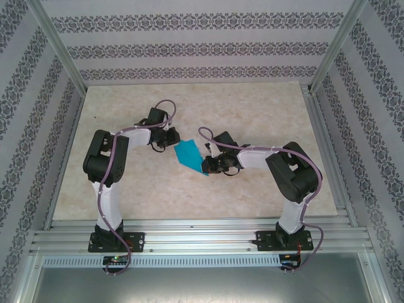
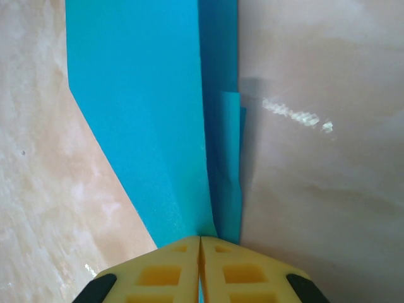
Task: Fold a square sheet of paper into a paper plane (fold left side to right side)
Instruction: Fourth fold the wing at the center of the table.
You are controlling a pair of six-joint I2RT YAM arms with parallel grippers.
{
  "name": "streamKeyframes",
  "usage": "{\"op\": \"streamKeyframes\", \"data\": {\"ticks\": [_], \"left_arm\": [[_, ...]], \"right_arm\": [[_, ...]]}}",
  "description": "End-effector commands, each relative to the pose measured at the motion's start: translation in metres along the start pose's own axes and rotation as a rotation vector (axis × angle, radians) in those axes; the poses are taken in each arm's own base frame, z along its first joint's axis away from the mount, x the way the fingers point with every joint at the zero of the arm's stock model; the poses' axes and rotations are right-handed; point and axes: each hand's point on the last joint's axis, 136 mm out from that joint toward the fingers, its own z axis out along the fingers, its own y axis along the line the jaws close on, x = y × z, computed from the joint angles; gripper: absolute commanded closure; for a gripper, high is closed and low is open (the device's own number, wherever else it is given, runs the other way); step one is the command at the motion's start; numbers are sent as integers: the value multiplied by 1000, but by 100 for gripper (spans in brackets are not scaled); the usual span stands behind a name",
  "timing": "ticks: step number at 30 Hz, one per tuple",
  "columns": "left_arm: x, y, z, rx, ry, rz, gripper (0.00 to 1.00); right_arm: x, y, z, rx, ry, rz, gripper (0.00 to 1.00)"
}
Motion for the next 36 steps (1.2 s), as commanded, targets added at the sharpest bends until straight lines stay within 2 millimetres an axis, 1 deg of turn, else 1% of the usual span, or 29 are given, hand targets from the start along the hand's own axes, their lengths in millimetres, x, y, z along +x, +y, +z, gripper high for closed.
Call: {"op": "streamKeyframes", "data": {"ticks": [1, 3, 6, 8, 10, 12, 14, 15, 17, 18, 20, 24, 31, 34, 36], "left_arm": [[-15, 24, -16, -75, -26, 20, 84], [-21, 18, -30, -64, -53, 35, 84], [-23, -4, -52, 5, -85, 55, 84], [-16, -22, -62, 79, -98, 65, 84], [-1, -45, -68, 153, -96, 91, 84], [22, -71, -63, 219, -58, 131, 85], [43, -90, -55, 256, -22, 156, 86], [52, -99, -49, 269, -4, 168, 86], [65, -108, -38, 273, 23, 188, 86], [70, -110, -31, 267, 35, 193, 86], [74, -106, -18, 240, 54, 191, 86], [77, -85, 5, 154, 79, 172, 87], [81, -55, 23, 34, 96, 171, 87], [84, -49, 25, 14, 100, 168, 88], [87, -47, 24, 12, 101, 167, 88]], "right_arm": [[66, -48, 12, 187, 194, 79, 90], [64, -47, 12, 186, 190, 77, 90], [62, -46, 12, 184, 185, 78, 90], [61, -45, 12, 181, 183, 80, 90], [60, -44, 12, 177, 179, 82, 90], [59, -43, 13, 172, 178, 82, 90], [58, -43, 13, 172, 177, 83, 90], [58, -43, 13, 174, 179, 83, 90], [57, -43, 13, 174, 176, 81, 90], [57, -43, 13, 174, 178, 81, 90], [56, -42, 12, 173, 179, 79, 90], [50, -38, 10, 160, 163, 78, 90], [33, -25, 1, 130, 114, 89, 89], [16, -14, -17, 107, 38, 128, 89], [1, -1, -33, 75, -32, 173, 89]]}}
